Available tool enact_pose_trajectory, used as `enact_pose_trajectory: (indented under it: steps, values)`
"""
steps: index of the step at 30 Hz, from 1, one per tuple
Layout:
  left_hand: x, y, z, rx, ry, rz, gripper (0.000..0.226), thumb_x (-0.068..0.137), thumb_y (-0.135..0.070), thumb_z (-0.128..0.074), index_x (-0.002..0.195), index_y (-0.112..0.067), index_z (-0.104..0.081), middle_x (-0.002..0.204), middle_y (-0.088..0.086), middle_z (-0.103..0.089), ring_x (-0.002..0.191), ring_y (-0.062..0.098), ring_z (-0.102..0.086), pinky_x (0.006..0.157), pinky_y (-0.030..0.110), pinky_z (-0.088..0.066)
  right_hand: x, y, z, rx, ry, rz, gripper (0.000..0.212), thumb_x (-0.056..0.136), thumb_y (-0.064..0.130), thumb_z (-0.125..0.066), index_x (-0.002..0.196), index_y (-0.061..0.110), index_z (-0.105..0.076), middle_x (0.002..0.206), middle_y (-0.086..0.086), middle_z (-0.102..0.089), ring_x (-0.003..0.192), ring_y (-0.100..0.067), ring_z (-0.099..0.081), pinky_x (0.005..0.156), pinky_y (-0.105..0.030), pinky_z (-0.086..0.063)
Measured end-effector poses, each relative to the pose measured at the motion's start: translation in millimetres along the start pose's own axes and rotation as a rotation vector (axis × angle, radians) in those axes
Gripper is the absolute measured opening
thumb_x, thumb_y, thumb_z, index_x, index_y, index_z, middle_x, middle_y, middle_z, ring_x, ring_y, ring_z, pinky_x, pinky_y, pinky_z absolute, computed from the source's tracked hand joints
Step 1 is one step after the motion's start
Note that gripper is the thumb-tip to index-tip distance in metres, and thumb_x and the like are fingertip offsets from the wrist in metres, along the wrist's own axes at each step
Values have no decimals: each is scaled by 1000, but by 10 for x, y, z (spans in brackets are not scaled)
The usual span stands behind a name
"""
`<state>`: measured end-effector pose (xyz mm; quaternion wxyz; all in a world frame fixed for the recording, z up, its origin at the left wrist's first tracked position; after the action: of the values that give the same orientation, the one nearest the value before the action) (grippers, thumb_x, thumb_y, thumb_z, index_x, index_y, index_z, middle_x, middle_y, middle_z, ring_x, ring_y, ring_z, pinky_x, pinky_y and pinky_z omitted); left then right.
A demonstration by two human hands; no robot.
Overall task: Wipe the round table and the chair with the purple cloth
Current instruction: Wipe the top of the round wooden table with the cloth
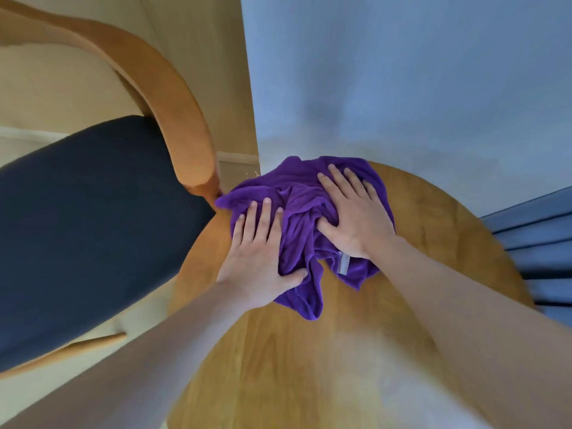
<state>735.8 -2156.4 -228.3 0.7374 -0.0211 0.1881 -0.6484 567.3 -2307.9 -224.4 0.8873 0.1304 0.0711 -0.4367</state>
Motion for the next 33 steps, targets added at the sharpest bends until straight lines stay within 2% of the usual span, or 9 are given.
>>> enact_pose_trajectory:
  steps: [4, 7, 11, 14, 20, 27, 30, 33]
  values:
    - [466, -367, 20, -27, 16, 119, 136, 67, -98, -36, 161, -17, 19, 169, 11, 27, 154, 33, 27, 125, 51, 12, -57, -417, 28, 34, -43, -70, 85, 89, 65, -26, 163, 28, -9, 172, 3, -2, 158, -21, -4, 127, -45, -7]
    - [803, -746, 23, -26, 49, 137, 145, 57, -101, -33, 161, -16, 21, 168, 14, 26, 154, 38, 26, 124, 54, 13, -183, -756, 30, 34, -63, -115, 82, 92, 63, -28, 163, 27, -9, 172, 3, -3, 158, -22, -5, 127, -44, -8]
    - [1131, -1283, -49, 7, 115, 41, 145, 62, -99, -46, 160, -18, 24, 167, 13, 30, 153, 37, 29, 126, 56, 11, -485, -1210, 33, 61, -96, -206, 81, 92, 62, -25, 163, 25, -8, 172, 1, -4, 158, -23, -7, 128, -44, -10]
    - [1281, -1677, -131, 19, 154, -54, 145, 64, -94, -56, 159, -21, 26, 165, 11, 34, 151, 35, 33, 124, 54, 15, -778, -1507, 27, 75, -113, -273, 79, 95, 59, -26, 163, 23, -10, 172, 0, -5, 158, -23, -6, 128, -44, -10]
    - [1299, -2258, -296, 107, 202, -238, 139, 67, -90, -55, 158, -25, 28, 165, 10, 35, 151, 34, 33, 126, 54, 11, -1348, -1841, -21, 122, -136, -425, 81, 92, 57, -19, 163, 20, -13, 171, -3, -8, 158, -23, -7, 128, -46, -11]
    - [934, -2391, -389, 135, 219, -364, 119, 85, -78, -52, 160, -24, 23, 166, 6, 35, 152, 29, 34, 128, 50, 8, -1679, -1784, -118, 143, -106, -532, 84, 90, 60, -16, 164, 22, -8, 172, -2, -4, 158, -23, -4, 127, -48, -11]
    - [867, -2216, -275, 6, 198, -404, 109, 87, -79, -49, 164, -27, 7, 171, -2, 22, 156, 18, 25, 129, 42, 8, -1651, -1780, -82, 224, -142, -549, 83, 87, 56, -30, 163, 25, -16, 171, 1, -9, 158, -20, -4, 127, -48, -7]
    - [748, -1737, -117, -3, 78, -344, 90, 95, -71, -43, 165, -31, -3, 172, -6, 11, 157, 14, 19, 130, 41, 4, -1550, -1791, 4, 462, -211, -609, 84, 76, 52, -39, 158, 34, -30, 170, 7, -14, 157, -14, -4, 126, -48, 1]
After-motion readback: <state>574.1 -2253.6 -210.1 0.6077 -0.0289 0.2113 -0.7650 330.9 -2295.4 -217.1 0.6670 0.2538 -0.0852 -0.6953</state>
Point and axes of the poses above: each hand's wrist, its own x-axis towards the middle knuckle, its own z-axis out of the back of the hand, y = z × x, the point moved 1 cm from there along x, towards the middle knuckle
